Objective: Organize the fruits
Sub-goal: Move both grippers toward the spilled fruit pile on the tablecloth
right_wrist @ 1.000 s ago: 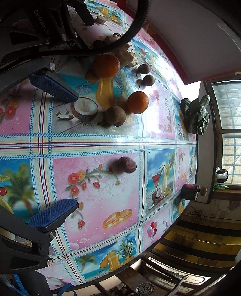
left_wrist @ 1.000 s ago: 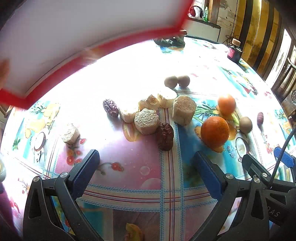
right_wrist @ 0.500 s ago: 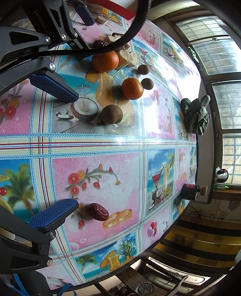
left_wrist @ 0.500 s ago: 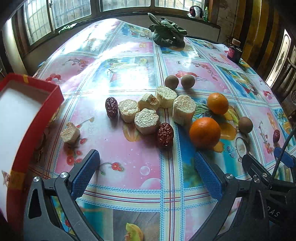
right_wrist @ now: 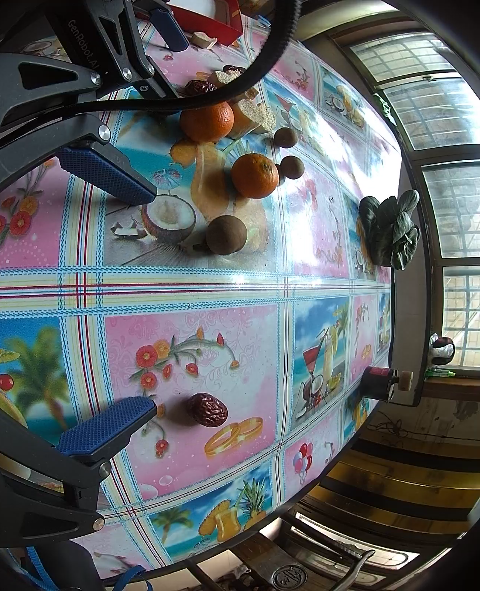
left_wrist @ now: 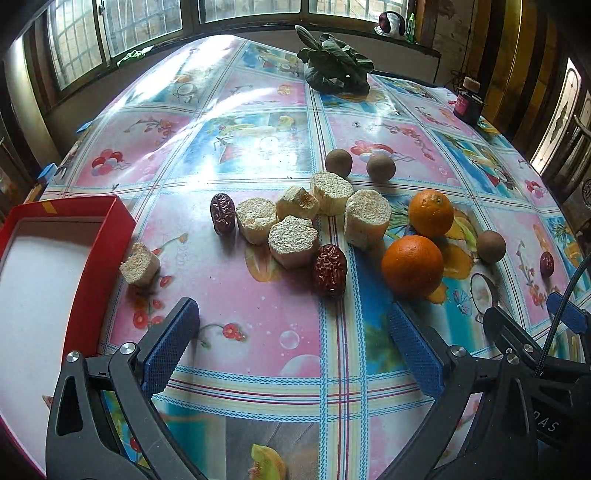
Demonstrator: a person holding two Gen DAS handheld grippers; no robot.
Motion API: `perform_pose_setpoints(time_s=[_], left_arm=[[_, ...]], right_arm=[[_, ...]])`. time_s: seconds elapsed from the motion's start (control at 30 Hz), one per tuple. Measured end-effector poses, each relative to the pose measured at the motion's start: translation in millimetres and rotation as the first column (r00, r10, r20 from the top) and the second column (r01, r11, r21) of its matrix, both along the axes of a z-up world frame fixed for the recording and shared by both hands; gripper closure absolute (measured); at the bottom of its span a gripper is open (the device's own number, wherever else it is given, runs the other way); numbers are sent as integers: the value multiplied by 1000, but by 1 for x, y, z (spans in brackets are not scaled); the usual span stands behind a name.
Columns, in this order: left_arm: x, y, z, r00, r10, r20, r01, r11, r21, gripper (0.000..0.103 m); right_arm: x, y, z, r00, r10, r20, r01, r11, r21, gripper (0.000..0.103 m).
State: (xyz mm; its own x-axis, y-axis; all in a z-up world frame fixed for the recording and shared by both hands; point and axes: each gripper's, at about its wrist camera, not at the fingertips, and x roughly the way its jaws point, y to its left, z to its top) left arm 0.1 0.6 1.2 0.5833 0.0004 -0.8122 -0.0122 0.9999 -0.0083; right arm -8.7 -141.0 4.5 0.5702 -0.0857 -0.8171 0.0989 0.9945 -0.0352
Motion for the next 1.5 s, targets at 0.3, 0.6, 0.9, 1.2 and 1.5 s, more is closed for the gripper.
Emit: perform_pose_setpoints(time_s=[0.3,0.6,0.9,1.2,1.5], left_arm=[[0,0,0,1000,0,0,0,1000,0,1],[0,0,0,1000,0,0,0,1000,0,1],[-2,0,0,1000,-10,-11,10,1000,2,1],[-14,15,4,995,-68,-68,66,997,-29,1],[-38,48,16,996,-73,-49,70,996,-61,1]], right_arm=[[0,0,0,1000,0,0,0,1000,0,0],[0,0,0,1000,0,0,0,1000,0,0],[0,0,0,1000,0,0,0,1000,-1,0],[0,0,2,1000,6,-29,-6,1000,12,0],[-20,4,37,997,56,48,-57,998,15,5]])
